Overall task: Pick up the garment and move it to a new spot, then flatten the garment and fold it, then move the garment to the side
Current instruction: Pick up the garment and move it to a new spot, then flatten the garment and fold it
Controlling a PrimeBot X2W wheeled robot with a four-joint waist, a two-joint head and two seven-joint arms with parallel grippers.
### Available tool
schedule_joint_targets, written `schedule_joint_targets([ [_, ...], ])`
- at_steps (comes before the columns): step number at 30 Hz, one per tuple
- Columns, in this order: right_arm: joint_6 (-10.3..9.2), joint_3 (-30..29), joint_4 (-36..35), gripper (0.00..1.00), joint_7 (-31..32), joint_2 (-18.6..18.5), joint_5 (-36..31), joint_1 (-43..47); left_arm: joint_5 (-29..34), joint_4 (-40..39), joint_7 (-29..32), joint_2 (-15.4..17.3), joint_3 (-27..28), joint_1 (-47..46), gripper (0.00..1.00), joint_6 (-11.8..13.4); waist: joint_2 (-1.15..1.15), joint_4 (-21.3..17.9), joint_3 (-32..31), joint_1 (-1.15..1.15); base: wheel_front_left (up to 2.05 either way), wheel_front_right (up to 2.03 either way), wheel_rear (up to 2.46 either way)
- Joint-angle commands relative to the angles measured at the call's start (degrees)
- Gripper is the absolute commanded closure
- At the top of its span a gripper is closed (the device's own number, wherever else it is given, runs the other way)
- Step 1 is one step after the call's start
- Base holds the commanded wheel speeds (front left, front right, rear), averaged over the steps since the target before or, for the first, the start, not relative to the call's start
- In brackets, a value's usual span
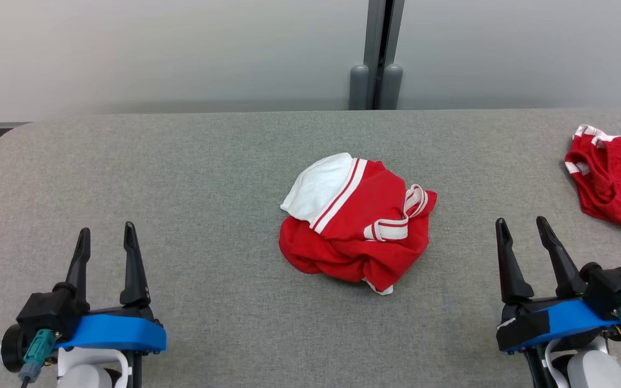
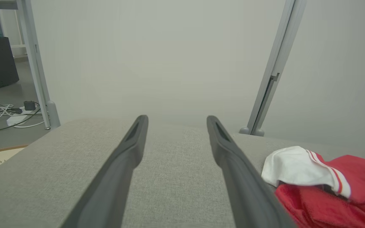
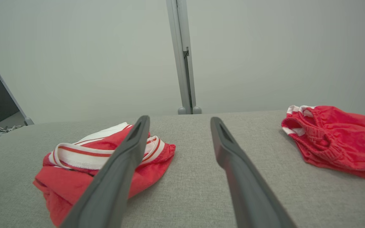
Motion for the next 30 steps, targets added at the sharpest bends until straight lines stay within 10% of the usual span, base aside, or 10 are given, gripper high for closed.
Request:
schedule_joint_targets([
  [1, 0.01, -0.1, 0.0, 0.00, 0.1, -0.1, -0.1, 0.7, 0.5, -0.1, -0.2, -0.3, 0.4, 0.4, 0.00, -0.1, 0.00, 0.1, 0.0, 0.00, 0.00, 0.00, 0.00],
  [30, 0.01, 0.2, 0.3, 0.00, 1.8, -0.1, -2.5, -1.9, 5.2, 1.3, -0.2, -2.7, 3.4, 0.1, 0.00, -2.7, 0.00, 0.6, -0.5, 0.00, 0.00, 0.00, 0.00],
])
